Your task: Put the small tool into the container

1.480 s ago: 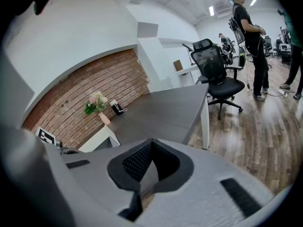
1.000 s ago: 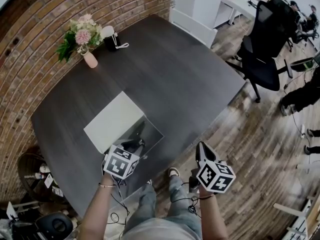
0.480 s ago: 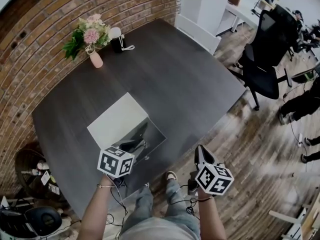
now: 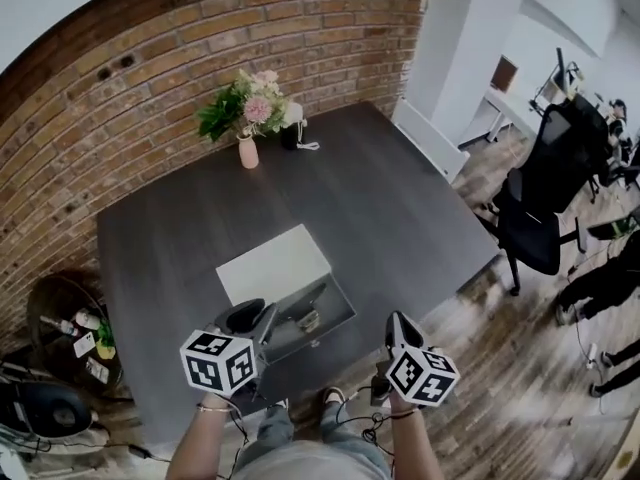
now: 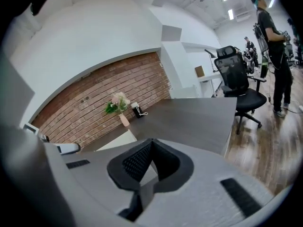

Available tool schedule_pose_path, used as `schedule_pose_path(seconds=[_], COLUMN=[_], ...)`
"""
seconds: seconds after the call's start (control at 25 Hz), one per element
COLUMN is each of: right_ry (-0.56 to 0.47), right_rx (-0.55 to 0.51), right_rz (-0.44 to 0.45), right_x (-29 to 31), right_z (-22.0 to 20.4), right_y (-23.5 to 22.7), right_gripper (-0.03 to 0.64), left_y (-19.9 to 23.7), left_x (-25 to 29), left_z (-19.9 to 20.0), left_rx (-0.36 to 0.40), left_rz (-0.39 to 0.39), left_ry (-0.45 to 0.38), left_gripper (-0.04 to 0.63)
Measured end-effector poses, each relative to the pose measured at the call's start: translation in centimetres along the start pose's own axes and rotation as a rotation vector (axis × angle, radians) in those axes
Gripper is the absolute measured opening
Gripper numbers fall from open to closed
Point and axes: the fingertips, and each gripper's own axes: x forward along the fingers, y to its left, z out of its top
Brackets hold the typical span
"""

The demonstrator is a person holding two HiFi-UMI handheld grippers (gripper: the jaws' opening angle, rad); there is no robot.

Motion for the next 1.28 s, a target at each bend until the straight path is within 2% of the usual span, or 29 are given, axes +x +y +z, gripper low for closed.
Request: schedule_pose_path(seconds=[0.12,0.24,0.36,0.56,0.68,0.84,1.0,1.16,1.28], right_ry=[-0.026,-0.075,-0.142,-0.258,-0.302,-0.305,-0.302,-0.343,-0.339], right_rx=[-0.052,-0.106,-0.167,-0.311,-0.357,-0.35,-0.353,-0.404,-0.389], right_rz=[0.043,0.088,0.128,0.137,0.136,0.145,0.138,0.094,0.096], right_x=[0.1,0.0,-0.2,-1.4,-2.0,-1.6,-1.6,-2.4,-2.4], right_z=[1.9,4.4,7.4,11.0,11.8,11.7,11.4,12.3,12.6], right_y=[2.7,5.6,8.2,11.5,12.5,13.0,12.7,12.2,12.2], right_gripper=[0.002,0.002,0.002,0.002,0.002,0.002,0.002,0.0,0.0], left_y=[1.7,3.7,5.2,6.6,7.2,8.3,8.6,8.5,8.7], left_x=[-3.3,-6.6,-9.1,-11.9,-13.2,-14.1,-14.0,-13.7,-13.6], left_z=[3.4,6.0,7.7,9.3,9.7,9.9,10.0,10.2,10.3], left_rx=[-0.038,-0.029,-0.023,-0.055,-0.036,-0.034,-0.021,-0.009,-0.007], left_rz=[0.077,0.188,0.277,0.349,0.396,0.431,0.434,0.434,0.434], left_ry=[-0.149,-0.259,-0.343,-0.444,-0.479,-0.498,-0.494,-0.495,-0.491], left_gripper=[0.071,0.056,0.034,0.015,0.008,0.005,0.005,0.005,0.005])
